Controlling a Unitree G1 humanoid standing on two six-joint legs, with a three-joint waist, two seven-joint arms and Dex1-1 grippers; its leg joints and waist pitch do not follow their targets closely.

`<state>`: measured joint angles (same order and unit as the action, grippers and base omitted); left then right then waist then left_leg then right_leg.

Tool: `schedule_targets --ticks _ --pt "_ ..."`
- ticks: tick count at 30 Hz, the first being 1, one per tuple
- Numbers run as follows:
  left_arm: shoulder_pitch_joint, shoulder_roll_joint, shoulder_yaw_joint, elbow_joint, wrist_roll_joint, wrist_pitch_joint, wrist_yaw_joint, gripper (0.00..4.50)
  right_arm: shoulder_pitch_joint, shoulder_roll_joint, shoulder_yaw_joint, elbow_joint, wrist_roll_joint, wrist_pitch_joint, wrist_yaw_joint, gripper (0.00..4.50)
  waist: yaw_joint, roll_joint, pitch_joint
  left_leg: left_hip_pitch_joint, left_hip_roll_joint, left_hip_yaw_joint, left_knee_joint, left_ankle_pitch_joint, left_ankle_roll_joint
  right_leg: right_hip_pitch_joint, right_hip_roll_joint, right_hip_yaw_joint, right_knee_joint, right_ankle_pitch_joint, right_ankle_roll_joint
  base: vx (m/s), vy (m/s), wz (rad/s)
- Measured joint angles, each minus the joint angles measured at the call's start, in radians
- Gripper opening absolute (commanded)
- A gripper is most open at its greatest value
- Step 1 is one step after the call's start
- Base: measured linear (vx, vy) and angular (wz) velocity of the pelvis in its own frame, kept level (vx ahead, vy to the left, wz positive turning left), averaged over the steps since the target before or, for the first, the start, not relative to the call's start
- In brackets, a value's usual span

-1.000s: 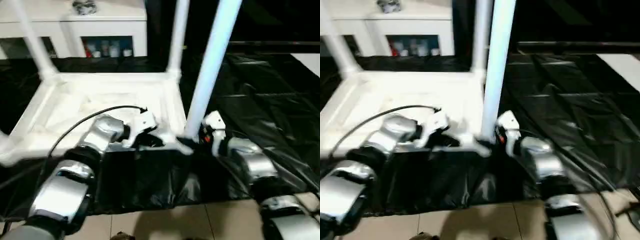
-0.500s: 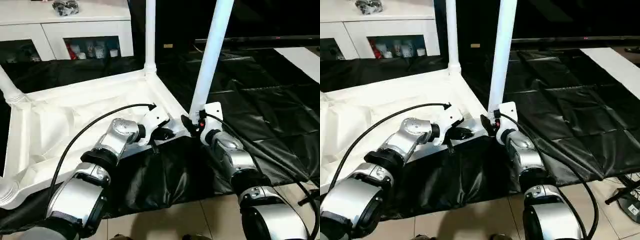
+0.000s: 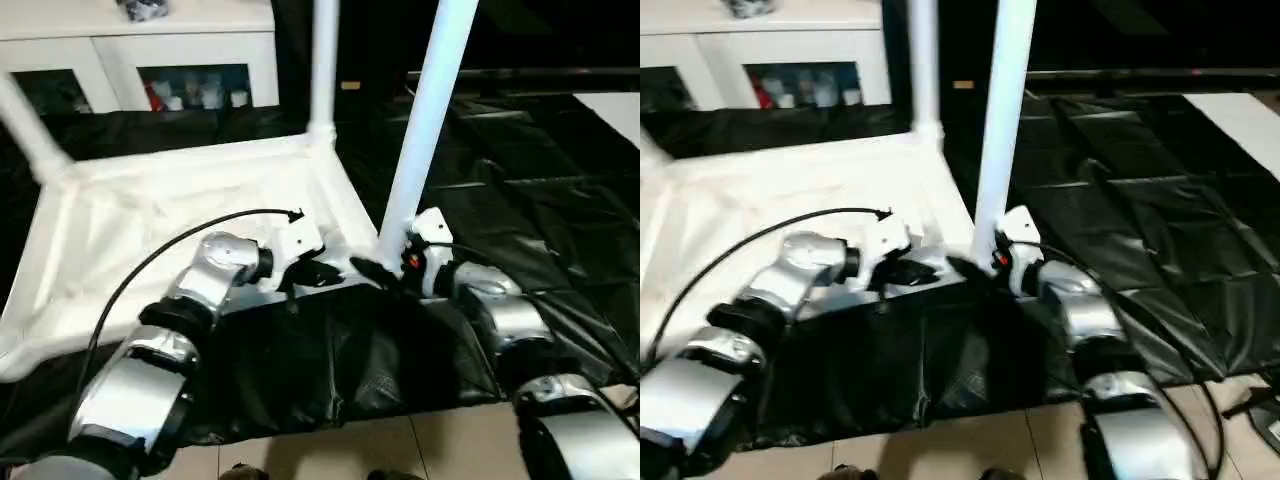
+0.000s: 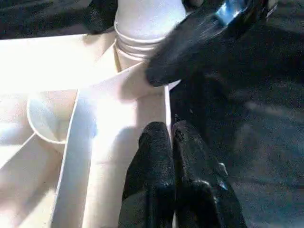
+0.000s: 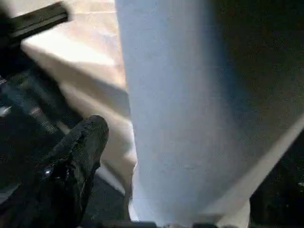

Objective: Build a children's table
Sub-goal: Rotate leg to tighten

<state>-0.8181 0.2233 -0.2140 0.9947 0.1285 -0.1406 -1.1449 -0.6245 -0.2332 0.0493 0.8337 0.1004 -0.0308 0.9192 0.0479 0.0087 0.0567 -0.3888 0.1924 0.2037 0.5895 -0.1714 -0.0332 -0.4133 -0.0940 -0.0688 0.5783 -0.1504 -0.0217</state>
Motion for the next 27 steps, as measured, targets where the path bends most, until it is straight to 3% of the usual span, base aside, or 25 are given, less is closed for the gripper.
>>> schedule_targets --ticks 5,9,27 --pt "0.0 0.024 -0.009 0.003 0.001 -0.022 -0.073 0.0 0.01 -0.063 0.02 -0.085 0.062 0.022 0.221 4.23 0.007 0.0 0.0 0.0 0.0 0.001 0.002 0.0 0.0 0.001 0.0 0.001 0.0 0.001 0.0 0.0 0.0 0.0" --pt "0.0 0.039 -0.017 0.007 -0.009 -0.035 -0.137 0.0 0.023 -0.087 0.037 -0.11 0.076 0.031 0.321 3.88 0.014 0.0 0.0 0.0 0.0 0.002 0.002 0.0 0.0 0.001 -0.001 0.002 0.0 0.001 0.0 0.0 0.0 0.0" --pt "0.0 0.05 -0.027 0.008 -0.017 -0.041 -0.201 0.0 0.014 -0.127 0.076 -0.109 0.045 0.022 0.378 2.45 0.021 0.0 0.0 0.0 0.0 0.003 0.002 0.0 0.0 0.002 -0.001 0.002 0.0 0.0 0.0 0.0 0.0 0.0"
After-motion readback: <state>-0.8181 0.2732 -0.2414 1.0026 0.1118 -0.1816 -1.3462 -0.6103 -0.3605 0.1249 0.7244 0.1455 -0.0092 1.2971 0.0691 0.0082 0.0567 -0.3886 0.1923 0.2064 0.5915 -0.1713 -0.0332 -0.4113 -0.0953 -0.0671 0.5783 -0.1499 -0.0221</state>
